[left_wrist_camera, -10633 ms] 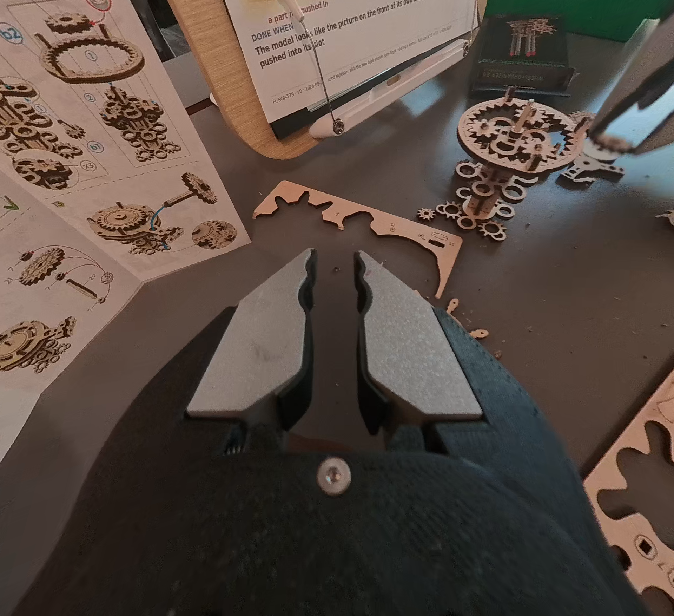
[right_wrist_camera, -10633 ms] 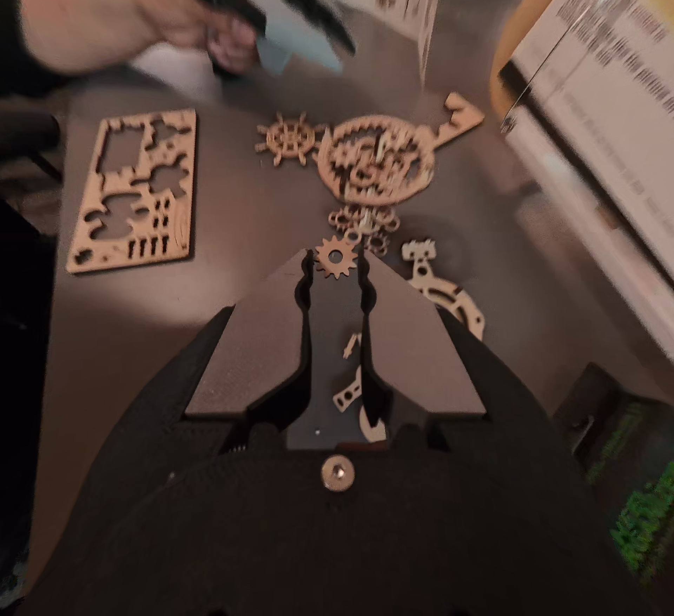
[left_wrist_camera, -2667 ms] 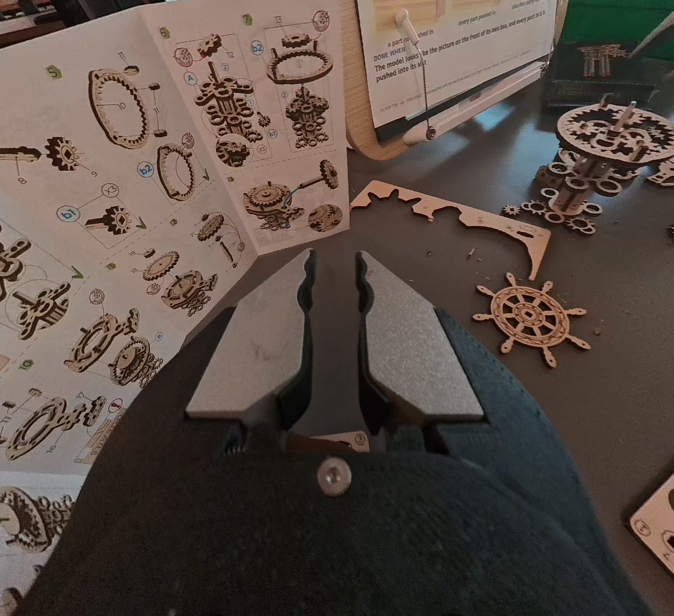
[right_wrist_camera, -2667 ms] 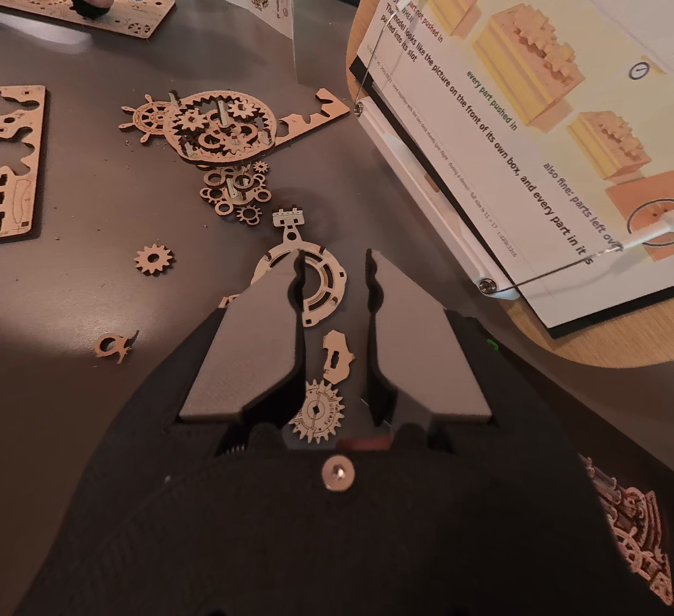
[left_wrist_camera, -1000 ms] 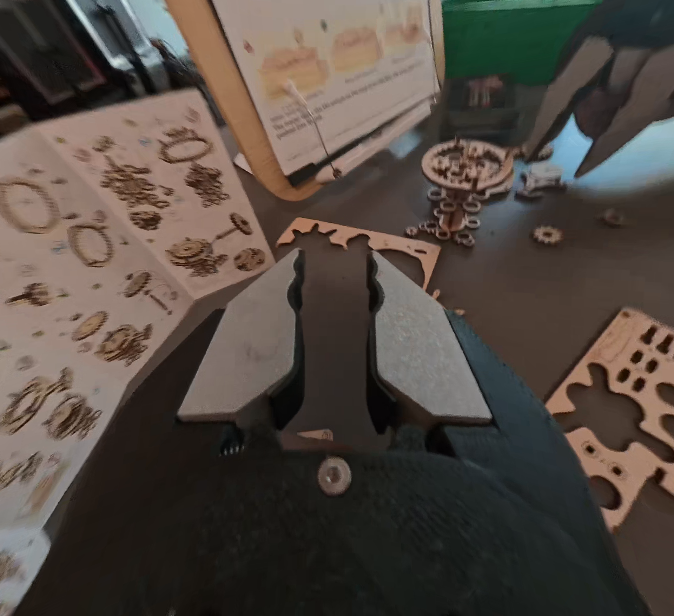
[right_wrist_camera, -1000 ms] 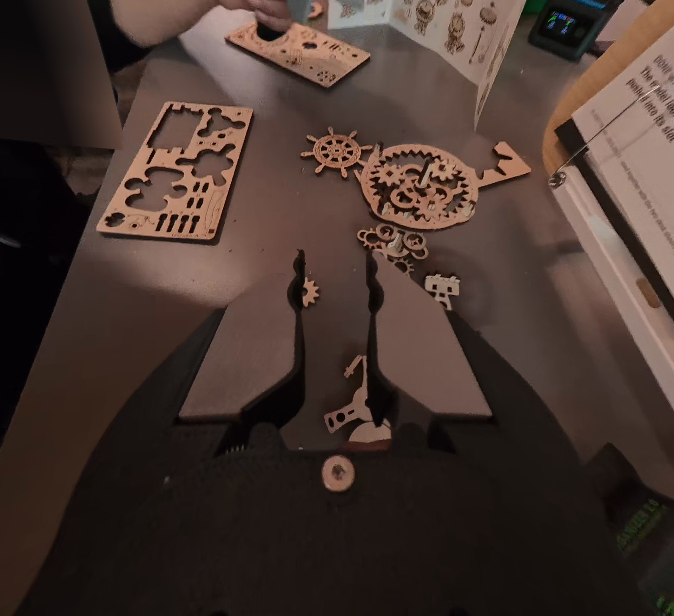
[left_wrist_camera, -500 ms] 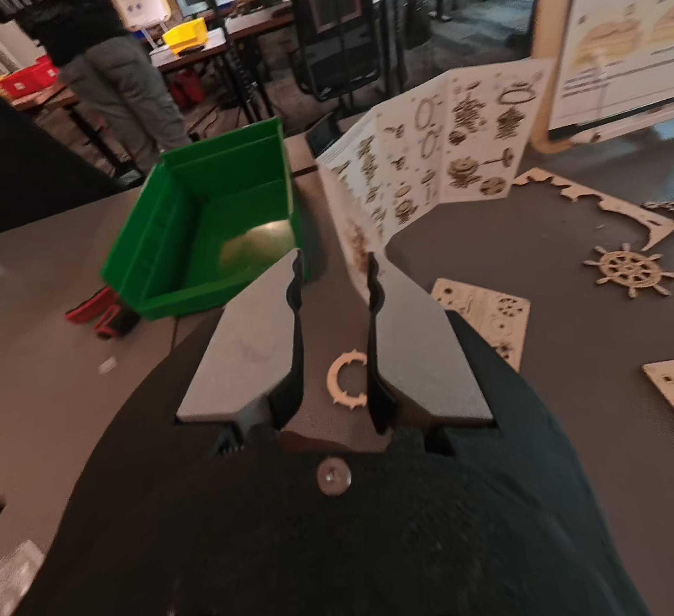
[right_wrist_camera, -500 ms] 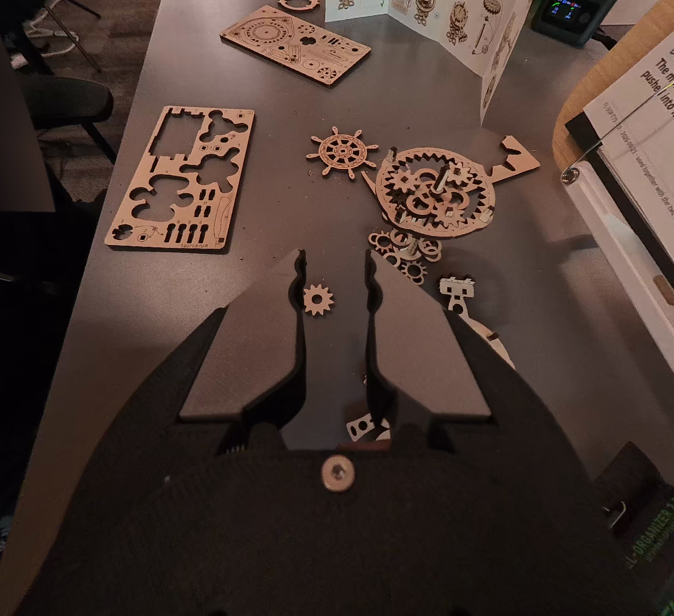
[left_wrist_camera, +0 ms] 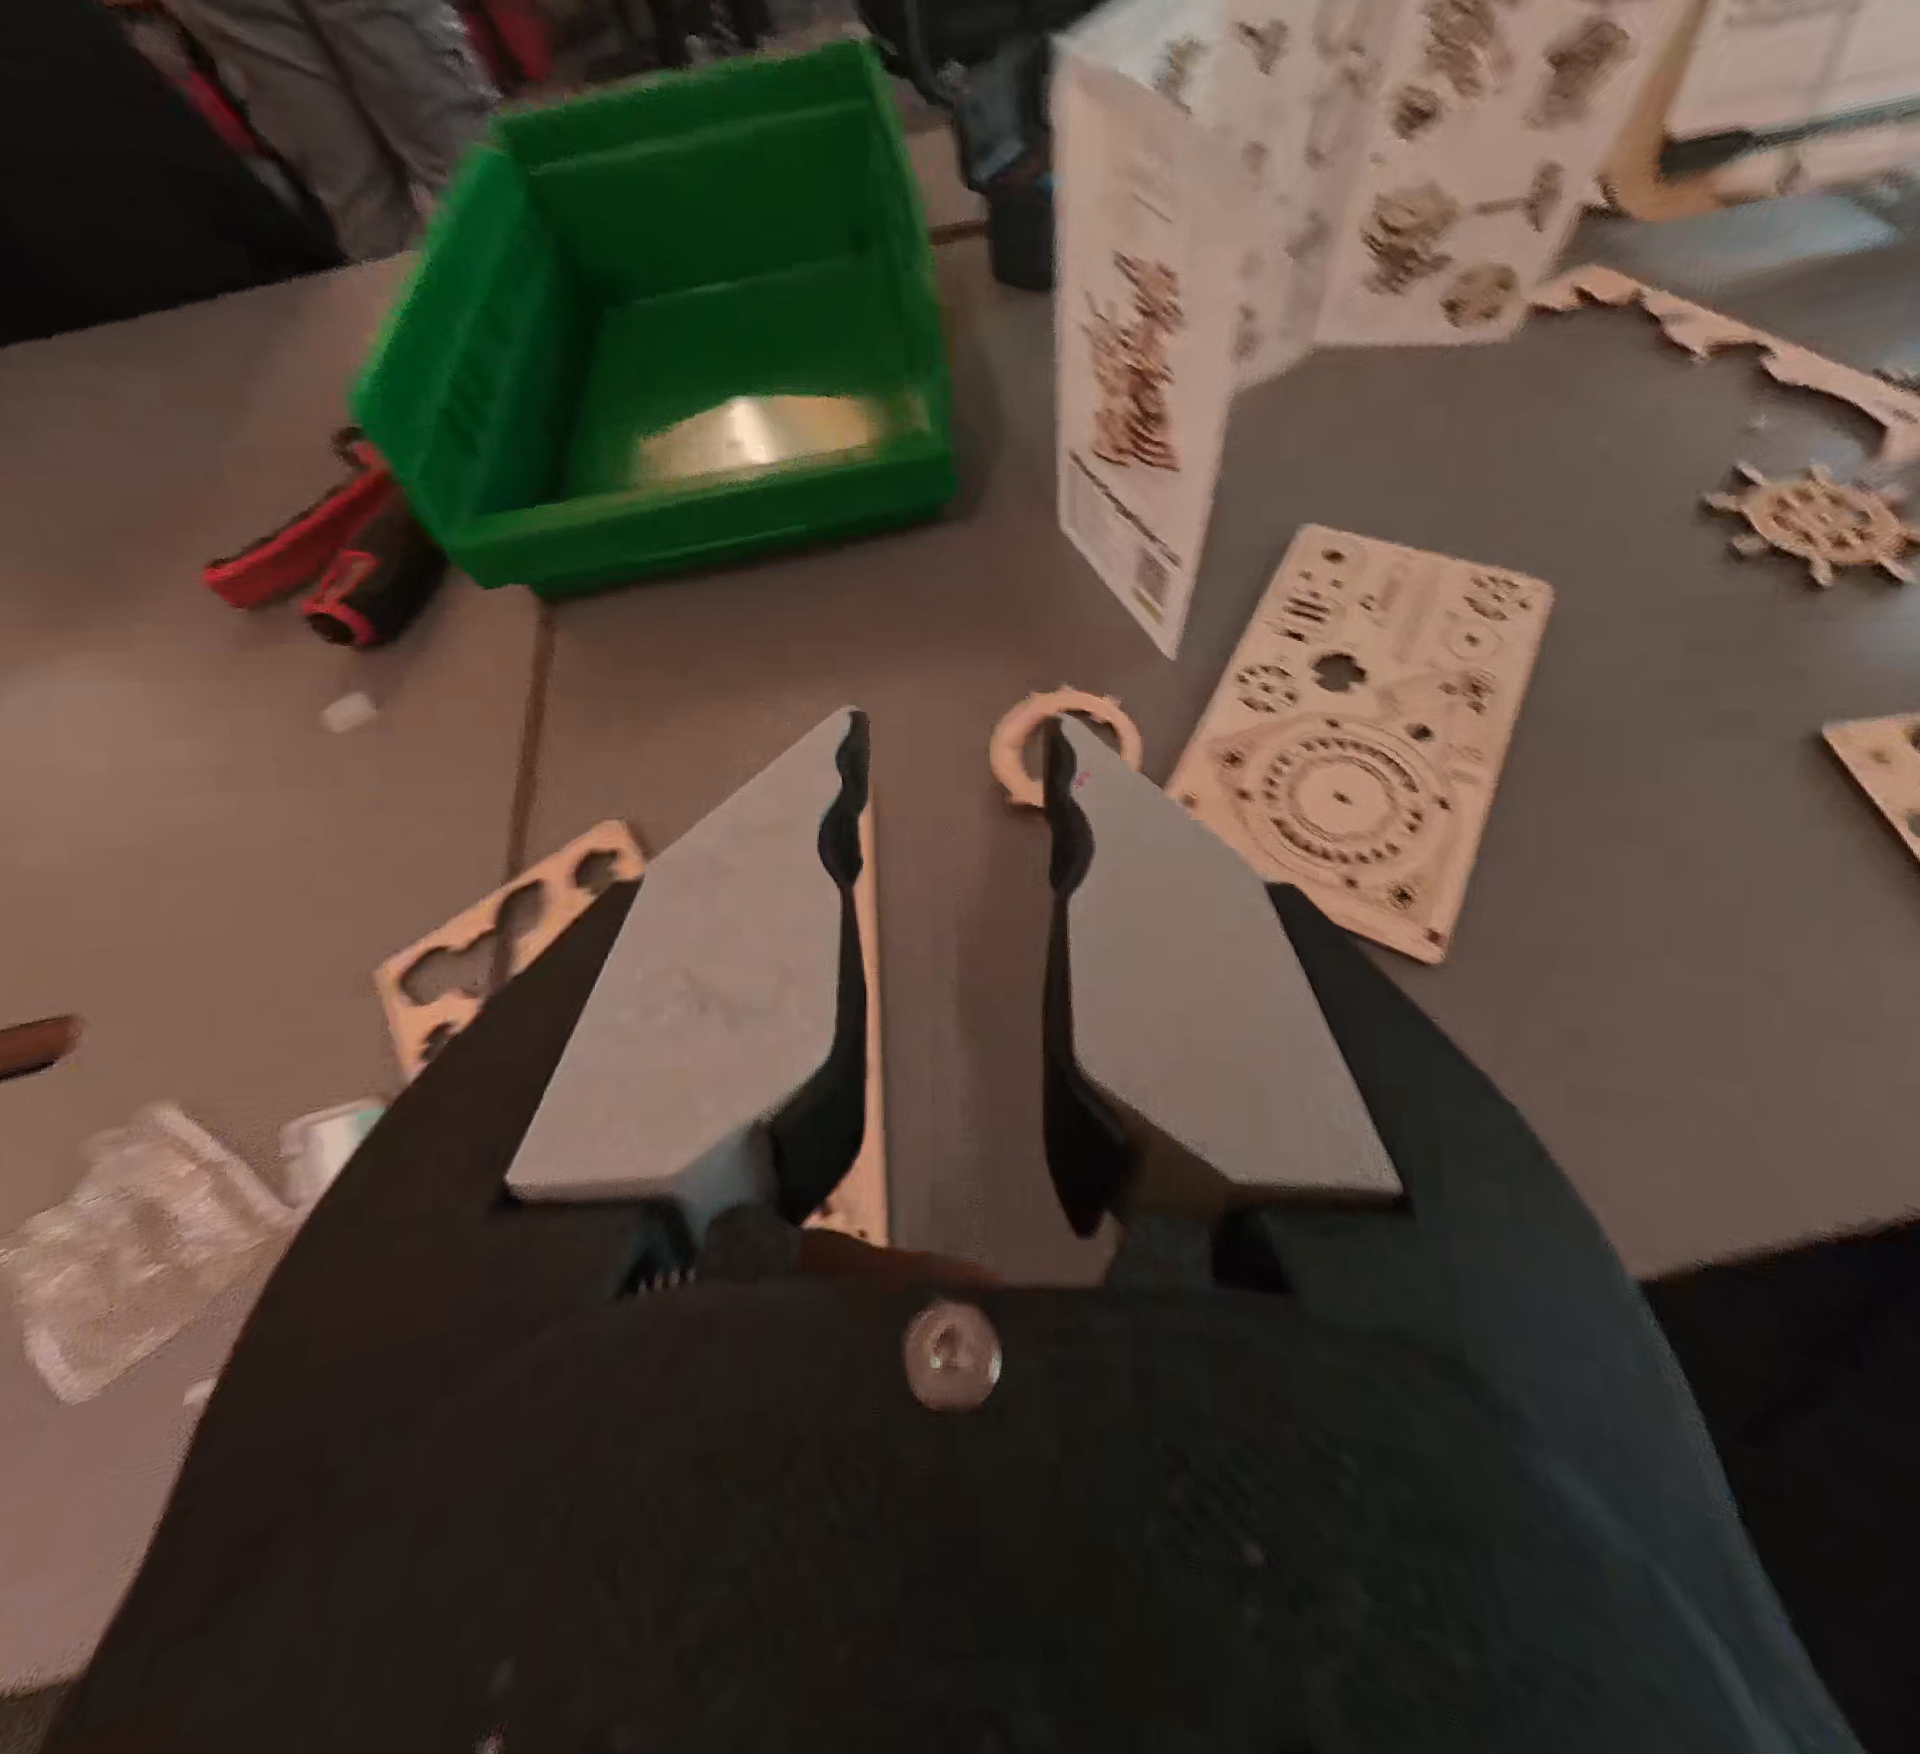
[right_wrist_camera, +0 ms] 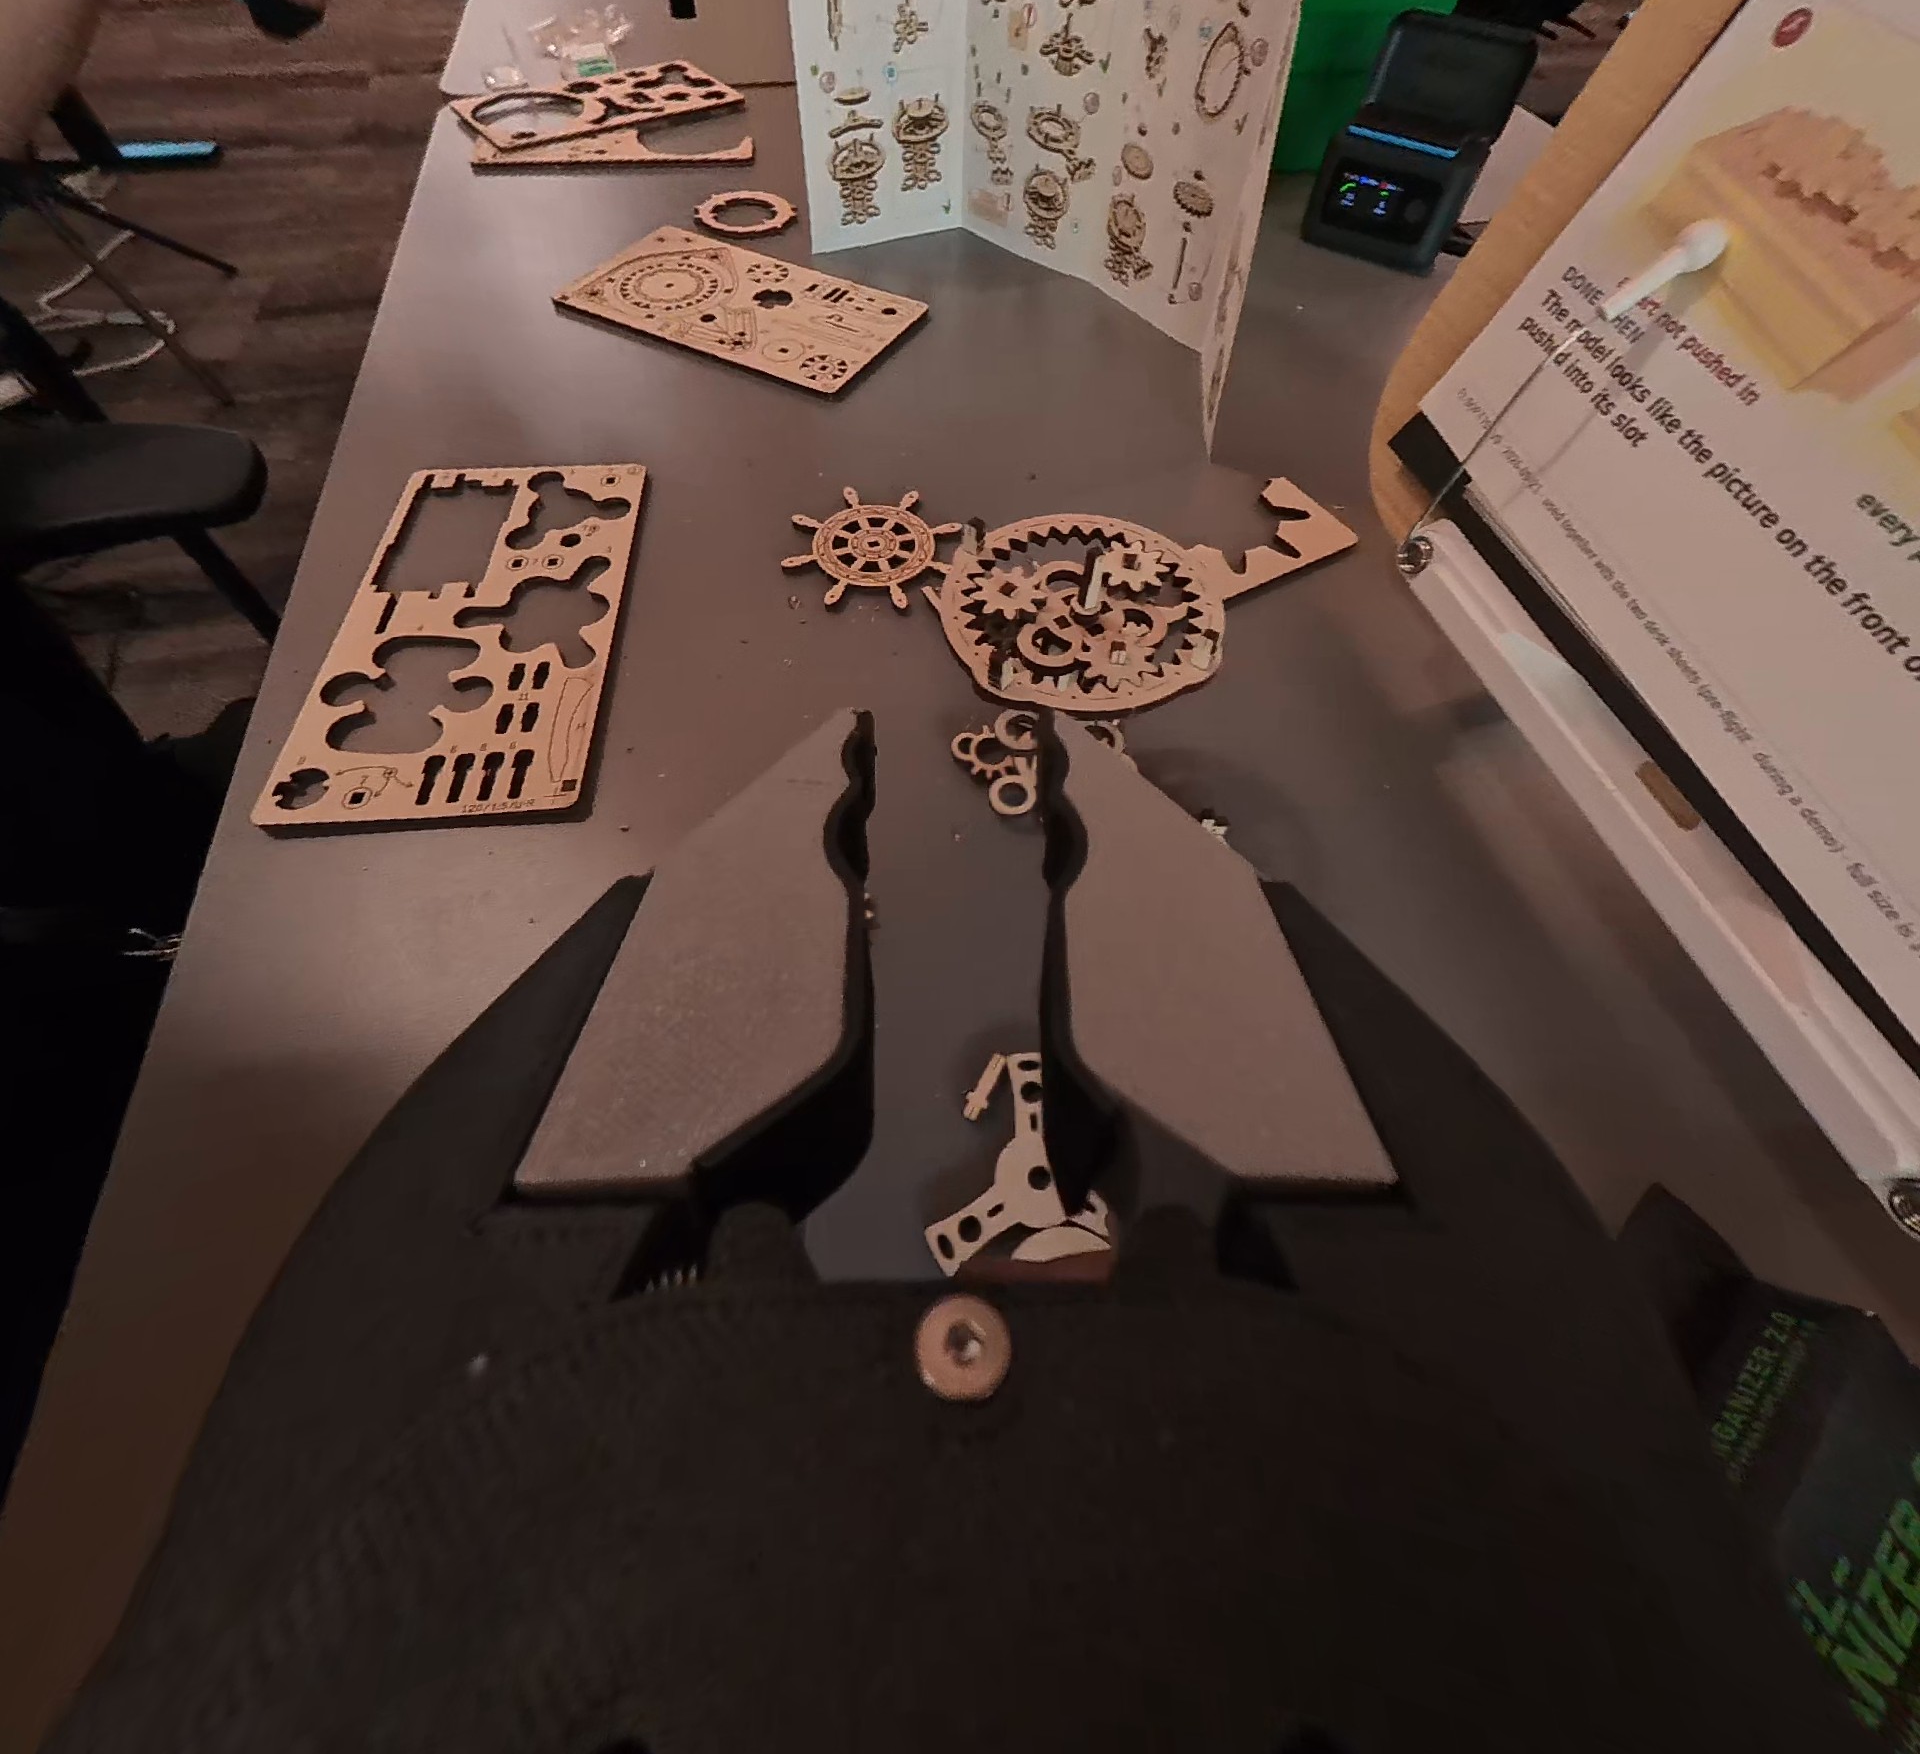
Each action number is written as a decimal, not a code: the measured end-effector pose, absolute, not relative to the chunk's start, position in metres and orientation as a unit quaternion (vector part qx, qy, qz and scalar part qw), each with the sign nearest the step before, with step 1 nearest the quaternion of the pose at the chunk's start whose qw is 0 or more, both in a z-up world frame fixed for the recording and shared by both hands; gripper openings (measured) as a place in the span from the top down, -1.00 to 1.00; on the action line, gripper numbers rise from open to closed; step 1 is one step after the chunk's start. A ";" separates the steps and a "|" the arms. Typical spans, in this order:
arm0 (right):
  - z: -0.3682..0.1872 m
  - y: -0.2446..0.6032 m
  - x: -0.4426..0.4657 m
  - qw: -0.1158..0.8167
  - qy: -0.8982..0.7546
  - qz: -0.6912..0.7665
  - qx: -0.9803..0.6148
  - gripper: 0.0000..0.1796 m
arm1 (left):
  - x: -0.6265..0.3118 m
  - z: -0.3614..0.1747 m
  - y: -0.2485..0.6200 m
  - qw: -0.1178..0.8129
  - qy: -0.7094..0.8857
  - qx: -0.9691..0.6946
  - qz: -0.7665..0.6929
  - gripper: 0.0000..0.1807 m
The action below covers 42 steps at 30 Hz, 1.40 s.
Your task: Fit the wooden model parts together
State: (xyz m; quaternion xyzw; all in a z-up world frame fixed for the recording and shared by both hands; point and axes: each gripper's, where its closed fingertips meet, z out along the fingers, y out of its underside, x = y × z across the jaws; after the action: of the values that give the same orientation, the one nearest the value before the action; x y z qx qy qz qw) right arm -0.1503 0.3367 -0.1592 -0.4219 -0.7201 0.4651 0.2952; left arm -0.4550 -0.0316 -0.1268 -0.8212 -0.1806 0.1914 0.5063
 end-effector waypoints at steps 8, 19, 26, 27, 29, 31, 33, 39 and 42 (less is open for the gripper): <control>-0.162 0.344 -0.151 0.293 -0.704 0.478 -0.436 0.69 | -0.397 -0.181 0.020 0.472 -0.090 -0.875 0.059 0.45; -0.172 0.341 -0.153 0.284 -0.717 0.467 -0.433 0.68 | -0.384 -0.250 0.043 0.335 -0.058 -0.941 0.002 -0.10; -0.166 0.341 -0.151 0.290 -0.714 0.472 -0.429 0.68 | -0.296 -0.233 0.053 0.345 -0.001 -0.922 -0.178 -0.03; -0.165 0.342 -0.151 0.291 -0.713 0.472 -0.428 0.68 | -0.294 -0.233 0.054 0.344 -0.002 -0.922 -0.175 -0.02; -0.163 0.341 -0.150 0.293 -0.712 0.474 -0.426 0.68 | -0.306 -0.237 0.054 0.341 -0.007 -0.930 -0.135 -0.05; -0.162 0.340 -0.150 0.293 -0.713 0.476 -0.424 0.69 | -0.318 -0.237 0.055 0.345 -0.020 -0.931 -0.121 -0.07; -0.161 0.338 -0.149 0.294 -0.714 0.476 -0.421 0.68 | -0.328 -0.232 0.057 0.353 -0.034 -0.928 -0.115 -0.04; -0.160 0.337 -0.150 0.298 -0.713 0.481 -0.415 0.69 | -0.359 -0.156 0.076 0.482 -0.023 -0.875 -0.025 0.10; -0.160 0.340 -0.151 0.306 -0.709 0.482 -0.415 0.69 | -0.377 -0.091 0.097 0.572 -0.016 -0.819 0.042 0.27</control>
State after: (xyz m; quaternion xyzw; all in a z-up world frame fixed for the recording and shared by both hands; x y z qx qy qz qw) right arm -0.1511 0.3400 -0.1596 -0.4146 -0.7086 0.4823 0.3056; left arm -0.3775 0.0968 -0.0913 -0.8188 -0.0161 0.0415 0.5723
